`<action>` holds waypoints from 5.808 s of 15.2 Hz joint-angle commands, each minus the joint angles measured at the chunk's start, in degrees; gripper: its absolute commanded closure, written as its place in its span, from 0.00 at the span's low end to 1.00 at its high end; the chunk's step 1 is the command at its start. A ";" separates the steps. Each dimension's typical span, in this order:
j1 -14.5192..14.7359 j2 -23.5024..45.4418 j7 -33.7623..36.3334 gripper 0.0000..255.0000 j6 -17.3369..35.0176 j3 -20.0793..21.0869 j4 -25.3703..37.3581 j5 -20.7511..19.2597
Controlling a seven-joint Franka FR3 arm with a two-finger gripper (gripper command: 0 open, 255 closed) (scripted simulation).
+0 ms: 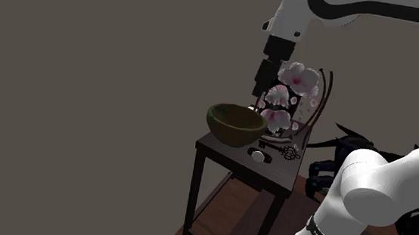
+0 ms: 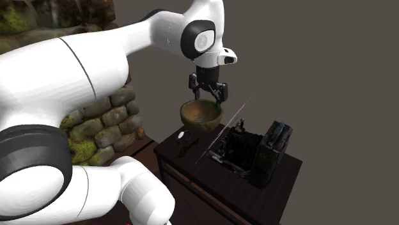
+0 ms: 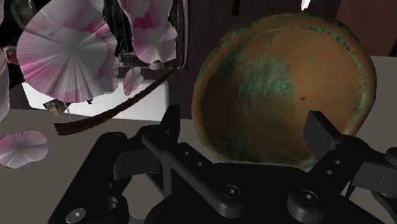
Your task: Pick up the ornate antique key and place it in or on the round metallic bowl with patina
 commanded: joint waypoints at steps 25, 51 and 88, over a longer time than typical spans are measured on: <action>0.45 -29.14 0.81 0.00 4.42 1.81 -34.52 -0.55; 0.17 -25.80 0.87 1.00 -2.71 1.40 -24.05 -0.99; -0.25 5.39 6.24 1.00 0.43 7.51 4.31 1.52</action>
